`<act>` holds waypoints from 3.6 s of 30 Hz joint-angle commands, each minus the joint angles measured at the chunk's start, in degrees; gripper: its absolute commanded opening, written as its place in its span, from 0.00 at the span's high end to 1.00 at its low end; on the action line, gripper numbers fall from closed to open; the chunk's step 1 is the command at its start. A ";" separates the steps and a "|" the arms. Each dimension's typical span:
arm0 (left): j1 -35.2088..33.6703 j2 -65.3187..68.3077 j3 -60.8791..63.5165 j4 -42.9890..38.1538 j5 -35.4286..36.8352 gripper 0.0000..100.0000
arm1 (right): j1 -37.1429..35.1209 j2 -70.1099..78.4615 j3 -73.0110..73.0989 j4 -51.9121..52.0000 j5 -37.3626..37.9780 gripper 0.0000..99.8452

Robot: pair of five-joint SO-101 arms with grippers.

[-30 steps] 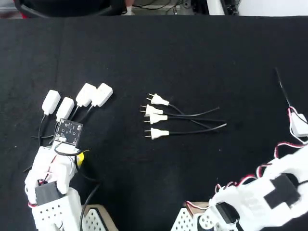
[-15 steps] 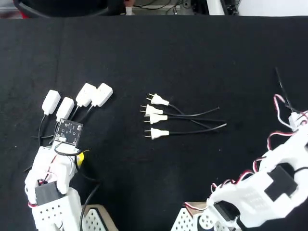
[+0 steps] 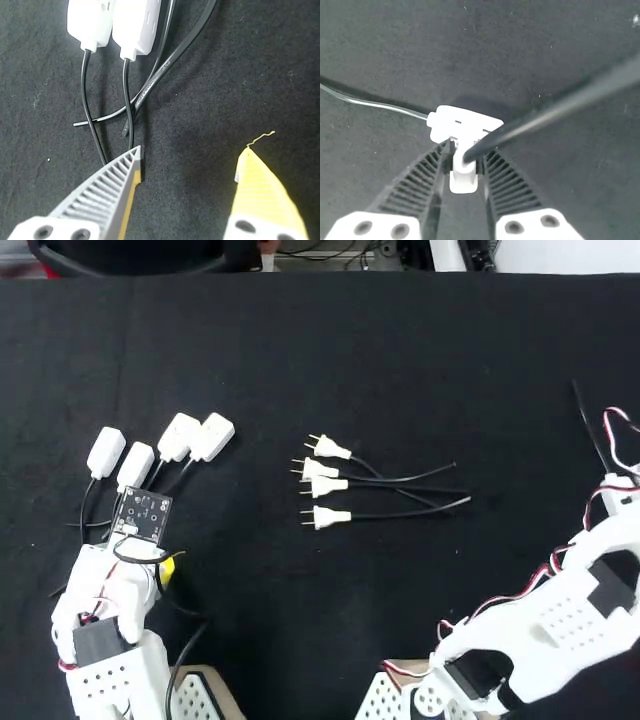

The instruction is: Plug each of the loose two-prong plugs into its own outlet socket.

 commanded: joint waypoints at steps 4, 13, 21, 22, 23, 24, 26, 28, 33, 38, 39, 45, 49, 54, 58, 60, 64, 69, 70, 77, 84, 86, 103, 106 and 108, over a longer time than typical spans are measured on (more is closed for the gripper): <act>0.66 -0.26 1.01 0.00 -0.53 0.70 | 2.90 -0.22 -4.53 0.70 5.45 0.99; 0.66 -0.26 1.01 0.00 -0.53 0.70 | 3.16 -0.66 -0.13 1.14 15.30 0.99; 0.66 -0.26 1.01 0.09 -0.53 0.70 | -5.71 -1.80 1.19 10.11 26.73 0.99; 0.75 -0.26 1.01 0.09 -0.53 0.70 | -7.30 -2.86 1.45 11.96 28.13 0.99; 0.75 -0.26 1.01 0.09 -0.53 0.70 | -8.97 -4.18 1.80 13.80 29.36 0.99; 0.75 -0.26 1.01 0.09 -0.53 0.70 | -10.73 -5.67 2.51 15.30 30.51 0.99; 0.75 -0.26 1.01 0.09 -0.53 0.70 | -14.95 -9.45 5.41 17.41 32.53 0.99; 0.75 -0.26 1.01 0.09 -0.53 0.70 | -19.78 -14.55 10.07 18.20 34.11 0.99; 0.75 -0.26 1.01 0.18 -0.53 0.70 | -33.49 -32.22 25.19 15.65 33.93 0.99; 5.41 -0.35 1.01 0.26 -0.26 0.70 | -52.31 -54.99 41.36 9.93 27.60 0.99; 6.73 -0.44 0.92 0.26 -0.18 0.70 | -56.09 -59.65 44.18 8.18 25.23 0.99; 15.96 -0.53 -3.03 -0.35 4.22 0.70 | -72.97 -83.56 61.58 -5.98 9.85 0.99; 21.32 -0.53 -9.36 -2.81 14.77 0.70 | -79.03 -93.85 74.07 -17.67 1.41 0.99; 31.87 -0.53 -9.98 -11.25 22.77 0.70 | -80.97 -103.69 87.87 -31.56 -3.16 0.99; 40.84 -0.53 -9.10 -18.02 24.09 0.70 | -84.57 -109.41 92.79 -29.98 -3.16 0.99; 43.82 -0.53 -6.73 -19.52 23.91 0.70 | -85.98 -111.78 92.88 -27.25 -3.16 0.99; 43.74 -0.53 -3.65 -20.84 24.00 0.70 | -87.74 -116.09 92.97 -20.92 -3.16 0.99; 43.38 -0.53 -1.54 -23.82 24.09 0.70 | -92.92 -120.75 92.97 -14.24 -3.16 0.99; 43.38 -0.53 -1.19 -24.35 24.09 0.70 | -93.27 -121.63 92.97 -13.19 -3.16 0.99; 43.30 -0.53 -1.71 -24.53 24.09 0.70 | -95.56 -122.33 93.32 -11.87 -3.16 0.99; 38.20 -0.53 -1.19 -28.40 24.79 0.70 | -97.85 -117.49 90.42 -7.82 -2.73 0.99; 37.14 -0.53 -1.10 -29.10 26.73 0.70 | -97.85 -115.82 88.48 -5.71 -2.64 0.99; 36.35 -0.44 -0.13 -29.10 26.81 0.70 | -57.67 -111.78 75.12 7.12 15.30 0.99; 36.35 -0.35 -0.13 -29.10 26.81 0.70 | -34.73 -111.78 78.90 1.32 28.13 0.99; 36.35 -0.35 -0.13 -29.10 26.81 0.70 | -22.24 -111.78 84.44 -9.58 34.29 0.99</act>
